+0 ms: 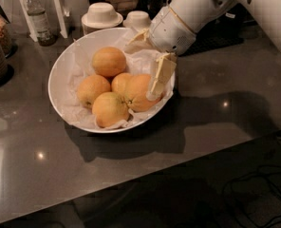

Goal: Pick orange from white bowl

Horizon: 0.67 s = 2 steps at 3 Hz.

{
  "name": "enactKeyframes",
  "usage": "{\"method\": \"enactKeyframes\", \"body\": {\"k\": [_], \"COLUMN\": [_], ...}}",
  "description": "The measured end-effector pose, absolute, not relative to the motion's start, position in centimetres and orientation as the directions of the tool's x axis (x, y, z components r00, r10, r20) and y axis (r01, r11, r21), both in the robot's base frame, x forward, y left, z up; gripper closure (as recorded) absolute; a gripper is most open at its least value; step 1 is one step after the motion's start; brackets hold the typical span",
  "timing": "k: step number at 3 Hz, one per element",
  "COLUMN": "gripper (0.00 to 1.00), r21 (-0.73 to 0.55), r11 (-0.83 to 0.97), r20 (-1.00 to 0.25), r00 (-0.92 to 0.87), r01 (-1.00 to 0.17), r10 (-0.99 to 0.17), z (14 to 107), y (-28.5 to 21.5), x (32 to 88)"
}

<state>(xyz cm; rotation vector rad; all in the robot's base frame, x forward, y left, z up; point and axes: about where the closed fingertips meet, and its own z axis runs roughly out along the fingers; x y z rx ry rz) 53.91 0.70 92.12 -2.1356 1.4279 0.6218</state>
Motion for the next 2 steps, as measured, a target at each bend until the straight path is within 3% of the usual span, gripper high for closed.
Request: {"method": "enactKeyframes", "body": {"k": [2], "gripper": [0.13], "r21": [-0.111], "r11": [-0.283], "r20": [-0.661], "r00": [0.283], "r01": [-0.953], "r10": [-0.695], "z": [90.47], "y": [-0.09], "x": [53.11]}}
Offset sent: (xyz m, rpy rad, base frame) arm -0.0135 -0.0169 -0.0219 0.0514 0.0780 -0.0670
